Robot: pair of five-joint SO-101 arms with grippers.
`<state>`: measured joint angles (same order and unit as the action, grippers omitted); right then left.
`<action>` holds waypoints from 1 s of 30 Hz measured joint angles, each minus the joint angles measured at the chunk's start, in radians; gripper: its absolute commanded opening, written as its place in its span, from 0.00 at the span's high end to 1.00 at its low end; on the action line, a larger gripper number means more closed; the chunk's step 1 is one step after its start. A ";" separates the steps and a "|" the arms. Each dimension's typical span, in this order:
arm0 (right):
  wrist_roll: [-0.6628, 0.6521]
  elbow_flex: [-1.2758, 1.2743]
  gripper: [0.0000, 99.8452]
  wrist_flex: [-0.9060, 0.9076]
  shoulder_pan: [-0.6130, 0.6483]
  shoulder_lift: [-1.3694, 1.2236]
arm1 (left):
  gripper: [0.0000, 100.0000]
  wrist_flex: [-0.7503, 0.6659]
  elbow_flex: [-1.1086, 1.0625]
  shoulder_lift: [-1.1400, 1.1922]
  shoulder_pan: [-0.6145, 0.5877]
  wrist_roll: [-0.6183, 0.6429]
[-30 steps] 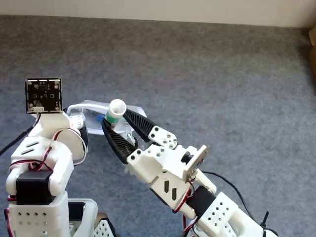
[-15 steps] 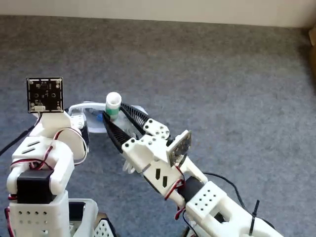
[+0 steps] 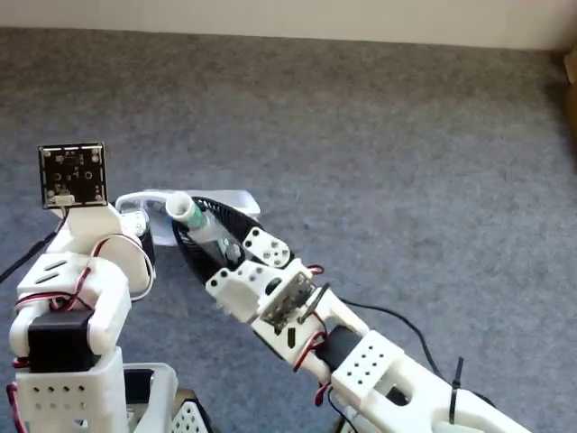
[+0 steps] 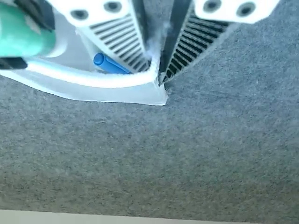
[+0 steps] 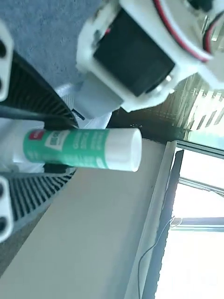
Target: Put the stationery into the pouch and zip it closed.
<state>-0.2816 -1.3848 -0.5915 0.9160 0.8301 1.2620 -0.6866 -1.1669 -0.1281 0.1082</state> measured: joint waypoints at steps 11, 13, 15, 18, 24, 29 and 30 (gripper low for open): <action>-0.006 -0.011 0.84 0.000 0.020 0.000 | 0.99 0.000 0.000 0.000 -0.005 0.000; -0.006 -0.011 0.84 0.000 0.020 0.000 | 0.99 0.000 0.000 0.000 -0.005 0.000; -0.006 -0.011 0.84 0.000 0.020 0.000 | 0.99 0.000 0.000 0.000 -0.005 0.000; -0.006 -0.011 0.84 0.000 0.020 0.005 | 0.99 0.000 0.000 0.000 -0.012 0.000; -0.005 -0.028 0.84 0.023 0.020 0.098 | 0.99 0.000 0.000 0.000 -0.130 0.034; -0.005 -0.040 0.84 0.204 0.015 0.219 | 0.99 0.000 0.000 0.000 -0.210 0.068; -0.005 -0.040 0.84 0.236 0.014 0.241 | 0.99 0.000 0.000 0.000 -0.218 0.080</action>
<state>-0.2862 -1.4246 -0.3552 0.9298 1.0710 1.2620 -0.6866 -1.1669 -0.3460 0.1880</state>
